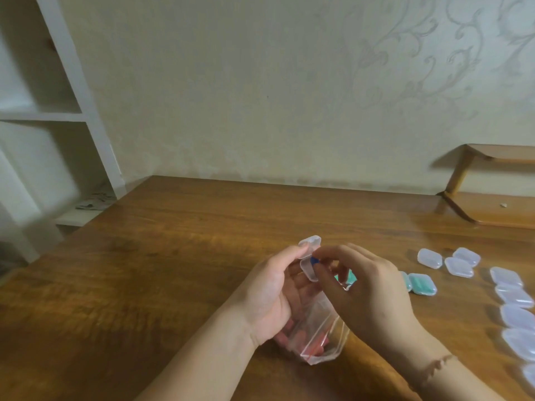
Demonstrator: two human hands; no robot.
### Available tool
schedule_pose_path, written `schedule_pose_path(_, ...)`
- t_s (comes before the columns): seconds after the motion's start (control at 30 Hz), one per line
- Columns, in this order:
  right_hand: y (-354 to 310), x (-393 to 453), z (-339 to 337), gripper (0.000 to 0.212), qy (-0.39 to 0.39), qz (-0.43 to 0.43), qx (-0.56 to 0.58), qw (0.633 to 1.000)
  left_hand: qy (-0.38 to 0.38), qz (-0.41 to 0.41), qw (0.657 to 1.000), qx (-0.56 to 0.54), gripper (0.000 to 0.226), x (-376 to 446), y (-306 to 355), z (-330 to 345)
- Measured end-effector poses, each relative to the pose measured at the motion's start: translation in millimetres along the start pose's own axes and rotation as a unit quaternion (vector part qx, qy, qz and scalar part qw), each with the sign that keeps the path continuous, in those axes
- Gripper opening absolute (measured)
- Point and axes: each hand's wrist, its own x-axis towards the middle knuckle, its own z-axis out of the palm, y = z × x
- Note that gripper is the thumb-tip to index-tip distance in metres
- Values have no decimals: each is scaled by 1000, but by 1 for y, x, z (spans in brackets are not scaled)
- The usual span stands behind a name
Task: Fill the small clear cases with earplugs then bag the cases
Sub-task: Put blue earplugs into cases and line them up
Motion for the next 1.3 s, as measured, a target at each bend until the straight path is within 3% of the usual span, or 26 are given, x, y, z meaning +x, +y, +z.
schedule_pose_path(0.07, 2, 0, 2, 12, -3, -9, -31, 999, -9, -3, 1000, 10, 26, -1, 0, 0)
schedule_pose_path(0.4, 3, 0, 1, 16, -19, -43, -64, 997, -4, -7, 1000, 0, 33, 0, -2, -2)
schedule_pose_path(0.63, 7, -6, -26, 17, 31, 7, 46, 998, 35, -1, 999, 1, 34, 1, 7, -8)
schedule_pose_path(0.7, 12, -11, -40, 18, -10, -7, 49, 999, 59, 15, 998, -13, 36, 4, 12, -13)
schedule_pose_path(0.83, 20, -16, -40, 12, -211, -93, -19, 973, 131, 32, 987, -86, 33, 16, 19, -23)
schedule_pose_path(0.9, 24, -18, -31, 15, -261, -118, -64, 956, 164, 40, 981, -93, 32, 23, 19, -28)
schedule_pose_path(0.97, 23, -21, -22, 21, -273, -131, -103, 948, 192, 44, 976, -91, 33, 29, 17, -32)
schedule_pose_path(1.13, 11, -14, 3, 33, -213, -118, -207, 948, 209, 28, 975, -69, 32, 35, 9, -30)
schedule_pose_path(1.27, 5, -6, 16, 6, -250, -89, -228, 937, 210, 16, 975, -70, 32, 33, 6, -26)
schedule_pose_path(1.3, 2, -4, 18, 13, -266, -76, -230, 933, 207, 12, 976, -73, 32, 33, 6, -26)
